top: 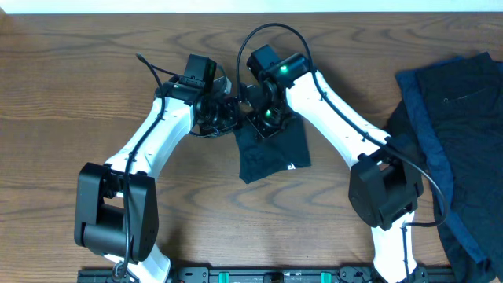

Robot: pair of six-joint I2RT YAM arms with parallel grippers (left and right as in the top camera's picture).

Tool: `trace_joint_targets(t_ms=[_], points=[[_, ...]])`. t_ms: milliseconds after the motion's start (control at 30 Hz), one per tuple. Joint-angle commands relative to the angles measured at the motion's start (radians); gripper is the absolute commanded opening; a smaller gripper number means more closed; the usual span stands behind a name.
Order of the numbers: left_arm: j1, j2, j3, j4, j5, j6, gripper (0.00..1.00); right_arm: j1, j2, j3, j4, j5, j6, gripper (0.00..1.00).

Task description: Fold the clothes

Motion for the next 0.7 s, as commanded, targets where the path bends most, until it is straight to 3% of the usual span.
trace_joint_targets(t_ms=[0, 133, 467, 633, 667], points=[[0.000, 0.003, -0.005, -0.015, -0.102, 0.013, 0.07, 0.037, 0.001, -0.002, 0.006, -0.027, -0.013, 0.40], [0.000, 0.003, -0.005, -0.043, -0.169, 0.014, 0.06, 0.039, 0.001, -0.002, 0.022, -0.027, -0.013, 0.49], [-0.036, 0.009, -0.005, -0.008, -0.146, 0.020, 0.08, -0.086, 0.000, 0.047, -0.017, -0.015, 0.018, 0.52], [-0.068, 0.050, -0.007, 0.002, -0.137, 0.020, 0.17, -0.170, 0.000, 0.046, -0.041, 0.081, 0.017, 0.56], [-0.070, 0.061, -0.007, 0.010, -0.137, 0.020, 0.25, -0.183, 0.000, 0.046, -0.041, 0.089, 0.017, 0.56]])
